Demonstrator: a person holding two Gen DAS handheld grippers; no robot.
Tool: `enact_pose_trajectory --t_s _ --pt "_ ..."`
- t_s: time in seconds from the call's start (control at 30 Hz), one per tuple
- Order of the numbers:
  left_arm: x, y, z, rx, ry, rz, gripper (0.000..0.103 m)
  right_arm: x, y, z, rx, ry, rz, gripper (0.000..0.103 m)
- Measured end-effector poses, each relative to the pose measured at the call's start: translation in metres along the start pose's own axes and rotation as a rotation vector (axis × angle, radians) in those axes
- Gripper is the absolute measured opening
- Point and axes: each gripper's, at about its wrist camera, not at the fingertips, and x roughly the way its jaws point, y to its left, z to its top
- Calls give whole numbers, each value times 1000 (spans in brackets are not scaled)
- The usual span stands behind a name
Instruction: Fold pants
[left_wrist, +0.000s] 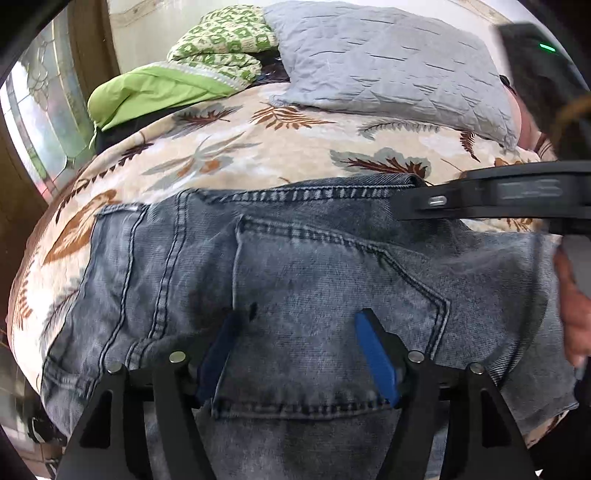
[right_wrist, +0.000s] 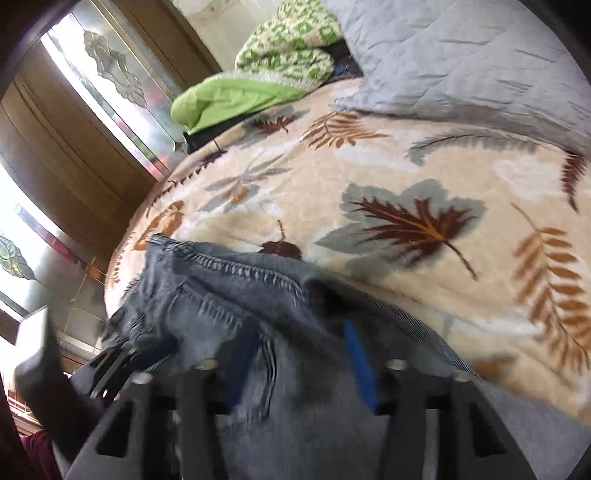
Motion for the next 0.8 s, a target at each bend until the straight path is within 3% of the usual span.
enact_pose_trajectory --t_s 0.07,0.1,0.13,0.23,0.37,0.43,0.5,0.57,0.7,0.8 --pt "5 4 4 -8 3 -10 69 19 -1 8 4 24 -59 30" --pt "8 6 6 -16 8 -16 69 28 -5 12 13 30 -108 20" --pt "12 8 9 -26 14 -24 69 33 -10 16 27 29 -141 16" --pt "18 10 17 -58 17 -30 69 48 -29 31 91 12 -174 8" --pt "17 8 15 -50 4 -23 69 52 -38 46 164 9 -205 9" --pt "13 10 13 -36 -3 -41 69 40 -43 45 213 8 -128 9" --pt "5 15 10 -55 -21 -78 69 10 -48 39 235 -47 -84 11" --pt "-4 18 6 -77 -39 -126 71 -23 -51 24 215 -85 -95 15" --pt "-16 3 -1 -93 -34 -264 86 -68 -60 -15 204 -66 -124 15" --pt "-30 -21 -7 -19 -96 -235 93 -86 -63 -48 187 -30 -172 15"
